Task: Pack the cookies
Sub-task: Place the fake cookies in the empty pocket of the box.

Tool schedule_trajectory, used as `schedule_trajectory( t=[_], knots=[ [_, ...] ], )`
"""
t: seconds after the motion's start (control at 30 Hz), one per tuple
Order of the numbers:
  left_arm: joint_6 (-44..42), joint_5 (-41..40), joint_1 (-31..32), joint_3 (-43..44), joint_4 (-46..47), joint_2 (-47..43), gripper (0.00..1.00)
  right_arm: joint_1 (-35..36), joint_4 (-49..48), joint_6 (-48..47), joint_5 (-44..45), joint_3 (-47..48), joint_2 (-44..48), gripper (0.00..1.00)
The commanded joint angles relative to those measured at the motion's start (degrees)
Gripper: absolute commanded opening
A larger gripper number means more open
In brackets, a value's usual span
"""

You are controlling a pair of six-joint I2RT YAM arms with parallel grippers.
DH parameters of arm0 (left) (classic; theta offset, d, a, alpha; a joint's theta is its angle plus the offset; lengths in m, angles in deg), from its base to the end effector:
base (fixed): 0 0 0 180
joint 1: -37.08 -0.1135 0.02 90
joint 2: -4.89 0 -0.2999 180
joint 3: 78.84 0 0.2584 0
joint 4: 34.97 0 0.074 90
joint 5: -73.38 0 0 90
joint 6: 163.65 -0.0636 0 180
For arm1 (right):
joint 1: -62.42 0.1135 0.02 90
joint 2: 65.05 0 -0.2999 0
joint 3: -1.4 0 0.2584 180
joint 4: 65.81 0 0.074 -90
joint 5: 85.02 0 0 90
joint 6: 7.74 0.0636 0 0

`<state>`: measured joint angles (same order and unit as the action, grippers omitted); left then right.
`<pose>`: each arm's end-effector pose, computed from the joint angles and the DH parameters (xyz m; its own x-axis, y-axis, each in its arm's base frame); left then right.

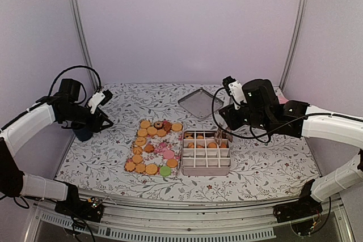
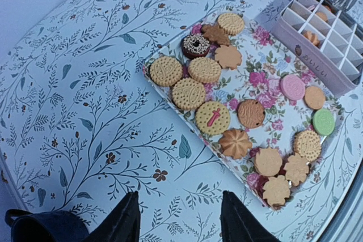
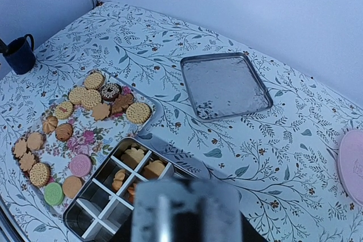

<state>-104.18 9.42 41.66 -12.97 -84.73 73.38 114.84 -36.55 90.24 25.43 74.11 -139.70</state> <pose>0.2452 -0.0477 0.2768 -0.5079 0.4986 -0.7024 0.6930 0.7209 0.0106 0.2086 0.2346 0.3247 -0.3907 -0.2944 -0.8722 -0.5110 0.8574 -0.0605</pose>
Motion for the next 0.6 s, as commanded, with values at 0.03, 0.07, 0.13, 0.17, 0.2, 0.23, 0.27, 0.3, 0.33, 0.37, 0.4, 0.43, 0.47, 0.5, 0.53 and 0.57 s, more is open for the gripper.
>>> schedule_trajectory(
  t=[0.03,0.07,0.13,0.17,0.2,0.23,0.27,0.3,0.33,0.37,0.4,0.43,0.47,0.5,0.53,0.57],
  knots=[
    [-0.9,0.0,-0.6,0.7,-0.7,-0.9,0.50,-0.4,-1.3,0.3,-0.4,1.4,-0.1,0.35],
    [-0.9,0.0,-0.5,0.7,-0.7,-1.0,0.50,-0.4,-1.4,0.4,-0.4,1.5,-0.1,0.34],
    [-0.9,-0.1,-0.5,0.7,-0.7,-1.1,0.50,-0.4,-1.7,0.4,-0.5,2.0,0.1,0.34],
    [-0.9,-0.1,-0.6,0.7,-0.7,-1.0,0.50,-0.5,-1.6,0.4,-0.4,2.4,0.0,0.34],
    [-0.9,-0.1,-0.6,0.7,-0.6,-1.0,0.50,-0.5,-1.4,0.2,-0.4,3.0,0.1,0.34],
    [-0.8,-0.1,-0.6,0.8,-0.7,-1.0,0.50,-0.4,-1.4,-0.1,-0.5,3.4,0.0,0.34],
    [-0.8,-0.1,-0.6,0.8,-0.7,-1.0,0.50,-0.4,-1.5,-0.2,-0.9,3.8,0.0,0.34],
    [-0.8,0.0,-0.6,0.8,-0.6,-0.9,0.50,-0.4,-1.8,-0.4,-1.6,4.4,-0.3,0.34],
    [-0.7,0.0,-0.6,0.8,-0.7,-0.8,0.50,-0.2,-2.2,-0.5,-2.6,5.0,-0.8,0.34],
    [-0.6,0.2,-0.6,0.8,-0.7,-0.7,0.50,0.1,-2.6,-0.4,-3.6,6.3,-1.6,0.34],
    [-0.5,0.3,-0.7,0.8,-0.6,-0.5,0.50,0.7,-3.0,-0.3,-4.5,7.5,-2.7,0.34],
    [-0.4,0.2,-0.6,0.8,-0.5,-0.2,0.50,1.7,-3.4,-0.4,-4.7,8.9,-4.0,0.34],
    [-0.4,0.0,-0.6,0.8,-0.4,0.1,0.50,2.8,-3.8,-0.8,-4.9,9.5,-5.6,0.34],
    [-0.3,-0.1,-0.7,0.8,-0.4,0.4,0.50,4.0,-4.1,-1.1,-5.0,12.5,-7.4,0.34],
    [-0.3,-0.2,-0.8,0.8,-0.4,0.6,0.50,5.2,-4.4,-1.5,-5.4,14.4,-9.5,0.34],
    [-0.3,-0.2,-1.0,0.8,-0.4,0.8,0.50,6.4,-5.1,-1.8,-6.2,16.3,-11.6,0.34]
  ],
)
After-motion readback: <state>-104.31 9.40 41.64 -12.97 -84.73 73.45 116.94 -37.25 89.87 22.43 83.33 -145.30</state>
